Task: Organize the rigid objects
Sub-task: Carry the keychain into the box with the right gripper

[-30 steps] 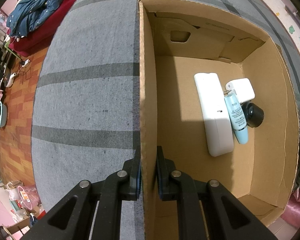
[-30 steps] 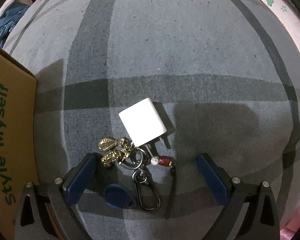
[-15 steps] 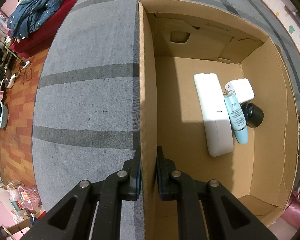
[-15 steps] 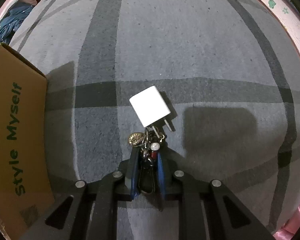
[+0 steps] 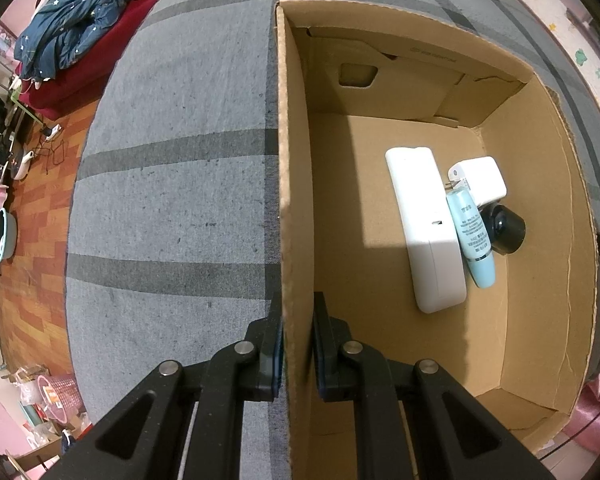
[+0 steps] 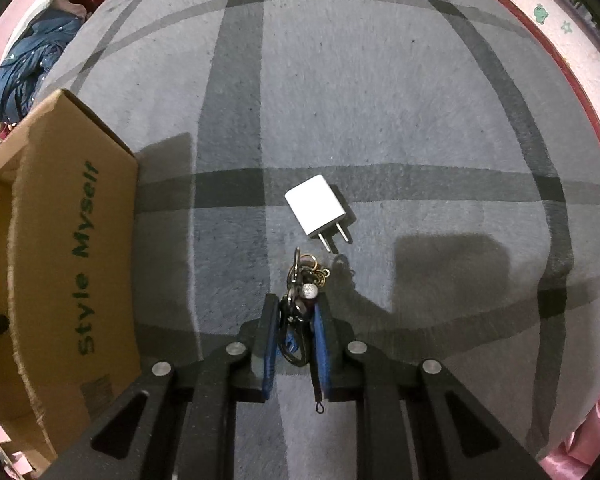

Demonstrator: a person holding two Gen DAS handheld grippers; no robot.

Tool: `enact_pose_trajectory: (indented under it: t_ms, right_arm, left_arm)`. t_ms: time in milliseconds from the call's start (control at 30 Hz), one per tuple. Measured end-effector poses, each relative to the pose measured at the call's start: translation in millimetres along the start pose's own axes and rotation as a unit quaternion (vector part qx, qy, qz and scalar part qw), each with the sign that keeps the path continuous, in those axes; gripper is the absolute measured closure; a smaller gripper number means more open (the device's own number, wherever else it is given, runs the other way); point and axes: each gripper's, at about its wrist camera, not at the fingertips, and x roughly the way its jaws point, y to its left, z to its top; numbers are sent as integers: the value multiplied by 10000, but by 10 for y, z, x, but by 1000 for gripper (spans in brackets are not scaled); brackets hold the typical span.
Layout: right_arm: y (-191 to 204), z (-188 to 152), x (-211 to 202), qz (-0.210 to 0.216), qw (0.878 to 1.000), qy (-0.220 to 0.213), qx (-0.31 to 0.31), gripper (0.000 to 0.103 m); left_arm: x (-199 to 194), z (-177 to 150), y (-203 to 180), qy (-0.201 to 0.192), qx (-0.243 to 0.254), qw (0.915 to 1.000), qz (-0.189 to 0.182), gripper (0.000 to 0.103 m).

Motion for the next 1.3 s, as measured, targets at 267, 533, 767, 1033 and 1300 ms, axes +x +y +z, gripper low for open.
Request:
enact_pose_trajectory:
  t_ms: [267, 533, 767, 1033, 1300]
  right_arm:
    - [30, -44, -214, -16, 9999, -145, -25, 87]
    - [146, -127, -521, -27, 9995, -311, -71, 87]
    - [298, -133, -725, -11, 9989, -454, -146, 87]
    - [518, -70, -1014, 60, 9978, -606, -270, 87]
    - [836, -36, -1276, 148, 9956, -757, -539, 87]
  left_arm:
    - [-8, 5, 2, -3, 21, 10000, -4, 91]
    - [0, 10, 0, 11, 86, 10000, -5, 91]
    - [1, 21, -22, 31, 126, 9999, -4, 91]
    - [9, 29, -18, 46, 159, 9999, -13, 91]
    - [-8, 22, -2, 34, 150, 9999, -47, 91]
